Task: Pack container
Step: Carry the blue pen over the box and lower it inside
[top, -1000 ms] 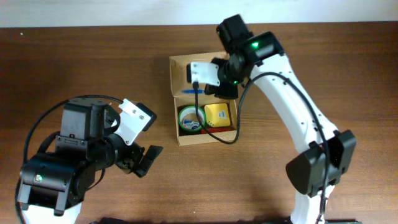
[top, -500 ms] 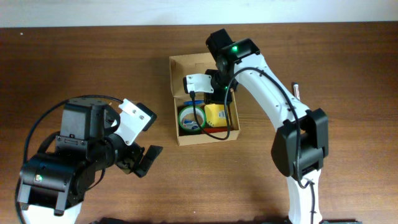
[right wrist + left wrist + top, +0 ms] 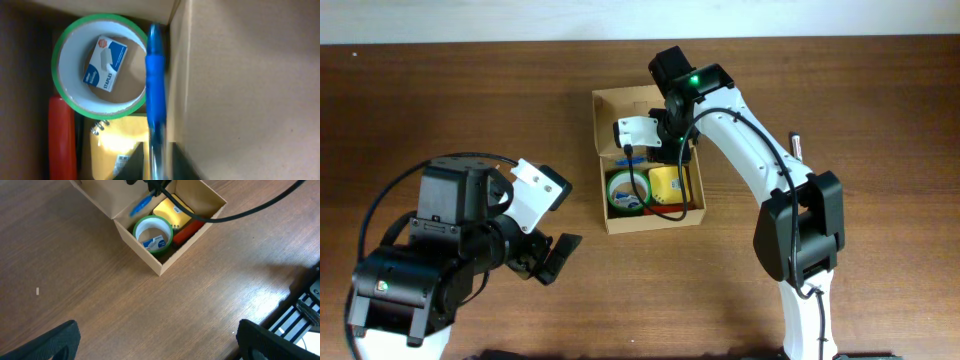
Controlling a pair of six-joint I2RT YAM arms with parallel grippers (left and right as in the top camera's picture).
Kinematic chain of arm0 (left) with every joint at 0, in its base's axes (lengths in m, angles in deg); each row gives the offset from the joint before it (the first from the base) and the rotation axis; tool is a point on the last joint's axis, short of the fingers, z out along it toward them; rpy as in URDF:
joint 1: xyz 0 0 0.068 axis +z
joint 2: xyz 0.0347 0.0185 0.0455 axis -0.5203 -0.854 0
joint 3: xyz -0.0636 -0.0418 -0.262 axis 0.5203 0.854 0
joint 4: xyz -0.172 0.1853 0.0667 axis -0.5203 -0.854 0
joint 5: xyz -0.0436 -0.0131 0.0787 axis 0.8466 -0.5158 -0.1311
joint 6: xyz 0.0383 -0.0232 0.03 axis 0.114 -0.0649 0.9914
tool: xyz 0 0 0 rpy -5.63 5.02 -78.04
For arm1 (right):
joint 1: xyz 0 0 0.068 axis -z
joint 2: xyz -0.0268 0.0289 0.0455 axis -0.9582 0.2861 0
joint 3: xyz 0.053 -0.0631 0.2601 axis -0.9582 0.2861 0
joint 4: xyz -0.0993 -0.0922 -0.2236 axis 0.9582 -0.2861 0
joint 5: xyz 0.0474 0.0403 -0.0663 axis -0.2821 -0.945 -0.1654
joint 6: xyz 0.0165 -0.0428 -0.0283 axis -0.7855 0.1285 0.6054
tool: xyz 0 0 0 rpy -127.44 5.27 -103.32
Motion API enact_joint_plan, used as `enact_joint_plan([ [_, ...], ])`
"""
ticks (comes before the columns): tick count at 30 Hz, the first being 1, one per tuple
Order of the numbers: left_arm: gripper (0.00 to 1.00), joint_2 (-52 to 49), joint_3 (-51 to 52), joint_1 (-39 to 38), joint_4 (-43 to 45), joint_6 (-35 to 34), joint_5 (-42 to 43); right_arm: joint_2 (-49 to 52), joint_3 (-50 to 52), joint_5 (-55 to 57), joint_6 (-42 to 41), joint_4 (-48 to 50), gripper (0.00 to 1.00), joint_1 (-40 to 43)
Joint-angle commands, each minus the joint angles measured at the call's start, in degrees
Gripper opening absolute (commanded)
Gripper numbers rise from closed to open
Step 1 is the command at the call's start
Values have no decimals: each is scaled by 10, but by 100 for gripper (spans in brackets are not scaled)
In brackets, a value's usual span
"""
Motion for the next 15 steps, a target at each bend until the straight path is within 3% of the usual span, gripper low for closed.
enact_joint_plan([
  [1, 100, 0, -8, 3, 0, 11, 2, 10, 3, 1, 1, 0, 26, -3],
  [9, 100, 0, -8, 3, 0, 11, 2, 10, 3, 1, -9, -1, 28, -3],
  [15, 100, 0, -8, 3, 0, 11, 2, 2, 3, 5, -91, -1, 31, -3],
])
